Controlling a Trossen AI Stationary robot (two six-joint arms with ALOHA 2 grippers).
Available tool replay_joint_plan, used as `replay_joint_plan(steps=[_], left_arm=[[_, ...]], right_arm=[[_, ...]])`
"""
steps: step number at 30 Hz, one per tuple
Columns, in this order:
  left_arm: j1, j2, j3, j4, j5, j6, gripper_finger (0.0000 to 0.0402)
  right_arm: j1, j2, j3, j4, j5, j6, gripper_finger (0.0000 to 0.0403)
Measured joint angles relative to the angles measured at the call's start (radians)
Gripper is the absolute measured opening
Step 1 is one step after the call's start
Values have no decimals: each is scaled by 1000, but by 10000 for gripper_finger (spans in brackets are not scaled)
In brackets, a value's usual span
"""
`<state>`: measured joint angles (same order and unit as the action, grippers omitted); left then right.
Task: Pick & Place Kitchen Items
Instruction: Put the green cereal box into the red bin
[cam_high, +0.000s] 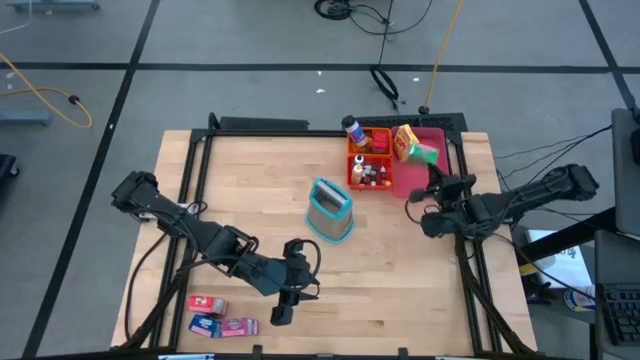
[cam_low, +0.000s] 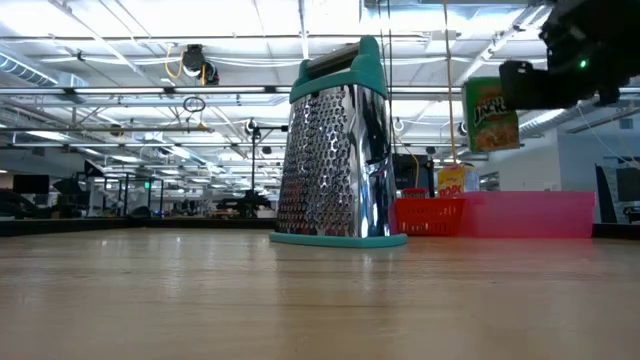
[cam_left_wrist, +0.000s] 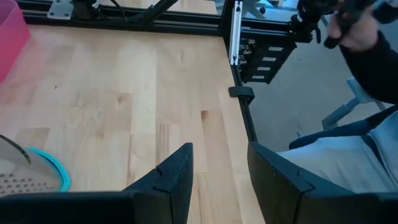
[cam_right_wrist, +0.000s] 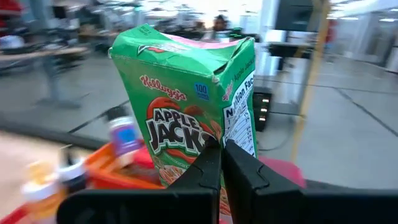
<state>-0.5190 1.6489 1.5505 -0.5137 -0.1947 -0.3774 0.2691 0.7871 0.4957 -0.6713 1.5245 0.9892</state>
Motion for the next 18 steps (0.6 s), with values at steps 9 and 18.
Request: replay_joint_plan(steps=[9, 18], left_arm=[[4, 0, 0, 1, -51, 6, 152], [4, 0, 0, 1, -52, 19, 152]], right_arm=[[-231, -85, -95, 16, 24, 72, 0], [-415, -90, -178, 247, -10, -27, 0]])
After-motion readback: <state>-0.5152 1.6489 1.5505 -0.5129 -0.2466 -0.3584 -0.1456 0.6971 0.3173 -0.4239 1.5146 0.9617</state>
